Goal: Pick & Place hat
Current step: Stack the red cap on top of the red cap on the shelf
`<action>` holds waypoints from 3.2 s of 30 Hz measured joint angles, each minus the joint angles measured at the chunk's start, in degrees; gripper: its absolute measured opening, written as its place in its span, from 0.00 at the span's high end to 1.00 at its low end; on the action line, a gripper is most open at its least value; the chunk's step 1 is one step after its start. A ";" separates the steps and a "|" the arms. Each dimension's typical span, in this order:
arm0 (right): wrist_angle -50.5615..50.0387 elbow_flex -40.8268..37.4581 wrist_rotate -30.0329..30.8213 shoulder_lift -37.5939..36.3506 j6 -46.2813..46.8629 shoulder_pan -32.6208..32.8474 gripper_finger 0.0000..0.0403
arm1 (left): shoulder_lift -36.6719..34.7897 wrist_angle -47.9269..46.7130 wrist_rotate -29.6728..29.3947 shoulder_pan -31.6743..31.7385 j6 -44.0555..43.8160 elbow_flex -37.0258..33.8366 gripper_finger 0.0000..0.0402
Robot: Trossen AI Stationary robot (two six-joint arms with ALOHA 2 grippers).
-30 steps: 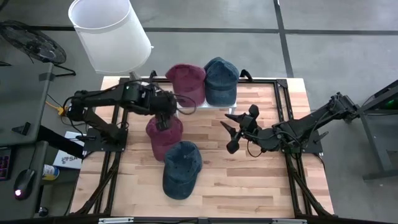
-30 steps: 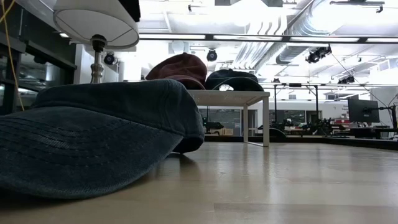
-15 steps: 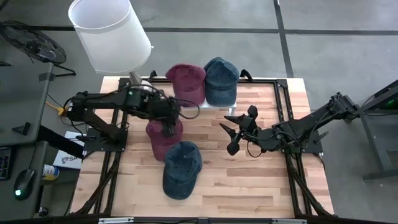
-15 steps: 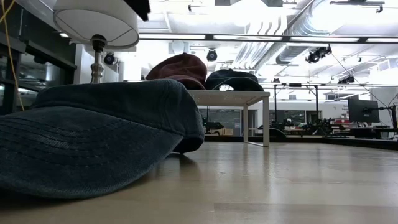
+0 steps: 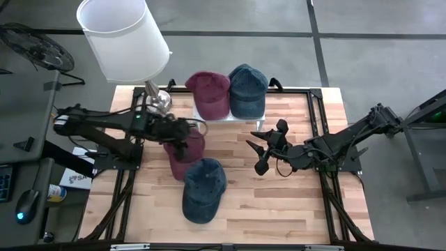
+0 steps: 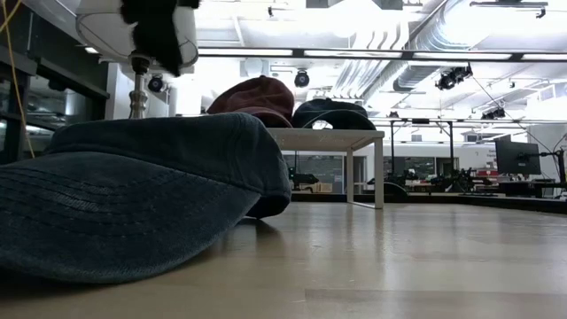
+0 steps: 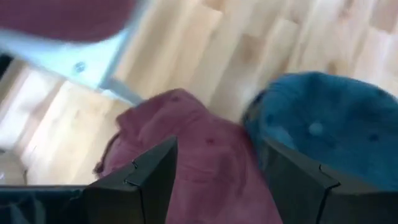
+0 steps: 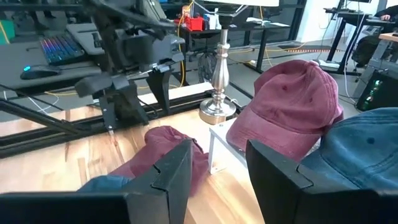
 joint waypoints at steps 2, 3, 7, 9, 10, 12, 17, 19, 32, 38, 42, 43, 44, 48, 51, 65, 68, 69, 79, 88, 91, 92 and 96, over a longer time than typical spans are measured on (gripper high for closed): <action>-0.39 0.00 0.01 0.00 0.11 0.00 0.64 | -4.73 2.65 -1.98 0.00 -2.99 -4.60 0.44; -0.38 0.00 -0.01 0.00 0.15 0.00 0.64 | -6.95 3.12 -2.54 0.00 -4.51 -6.90 0.44; -0.69 0.00 -0.01 0.00 0.60 0.00 0.64 | -15.08 7.25 -4.64 0.02 -11.99 -15.53 0.44; -0.87 0.00 -0.01 0.00 1.02 0.00 0.64 | -18.57 8.67 -5.99 0.02 -15.72 -19.20 0.44; -0.87 0.00 -0.01 0.00 1.01 0.00 0.64 | -20.06 8.94 -6.74 0.04 -17.55 -20.74 0.44; -0.87 0.00 -0.01 0.00 1.01 0.00 0.64 | -22.15 8.65 -8.70 0.58 -22.19 -23.60 0.44; -0.83 -0.01 0.16 0.00 1.13 0.00 0.64 | -24.38 8.60 -4.85 6.04 -36.04 -27.40 0.44; -0.74 0.00 0.22 0.00 1.18 -0.02 0.64 | -23.95 8.52 -2.21 8.62 -39.19 -28.12 0.44; -0.69 0.00 -0.16 0.00 1.20 -0.02 0.64 | -14.78 19.70 14.43 24.99 -17.31 -28.12 0.44; -0.70 0.00 -1.08 0.00 1.20 -0.02 0.64 | -11.57 22.30 23.51 32.45 -5.23 -28.12 0.44; -0.85 0.00 -1.40 0.00 1.20 -0.02 0.64 | -10.34 22.24 30.14 36.28 2.67 -28.12 0.44; -0.87 -0.01 -1.77 0.00 1.20 -0.02 0.64 | -10.14 22.31 31.46 37.07 4.57 -28.12 0.44; -0.91 0.00 -2.15 0.00 1.20 -0.04 0.64 | -9.94 22.34 32.82 37.71 6.43 -28.12 0.44; -1.09 0.00 -2.41 0.00 1.20 -0.02 0.64 | -8.81 22.29 37.05 39.28 13.22 -28.12 0.44; -1.11 -0.01 -2.37 0.00 1.13 -0.04 0.64 | -7.47 22.21 39.64 39.45 17.15 -28.12 0.44; -1.16 0.00 -2.17 0.00 1.18 -0.04 0.64 | -2.37 21.98 43.19 39.41 21.18 -28.10 0.44; -1.18 0.00 -2.15 0.00 1.20 -0.04 0.64 | -2.37 21.88 46.18 39.41 21.18 -28.11 0.44; -1.16 0.00 -2.16 0.00 1.20 -0.04 0.64 | -2.37 21.81 47.30 39.41 21.18 -28.10 0.44; -1.18 0.00 -2.37 0.00 1.20 -0.04 0.64 | -2.37 21.63 50.53 39.41 19.38 -28.10 0.44; -1.18 0.00 -2.37 0.00 1.32 -0.04 0.64 | -2.37 21.35 50.58 39.41 17.87 -28.10 0.56; -1.18 0.00 -2.37 0.00 2.42 -0.04 0.64 | -2.37 21.32 50.59 39.41 17.34 -28.10 0.66; -1.18 -0.01 -2.37 0.00 2.47 -0.04 0.64 | -2.37 21.32 50.59 39.41 16.88 -28.10 0.69; -1.18 0.00 -2.38 0.00 2.48 -0.04 0.64 | -2.37 21.30 50.59 39.41 16.42 -28.10 0.83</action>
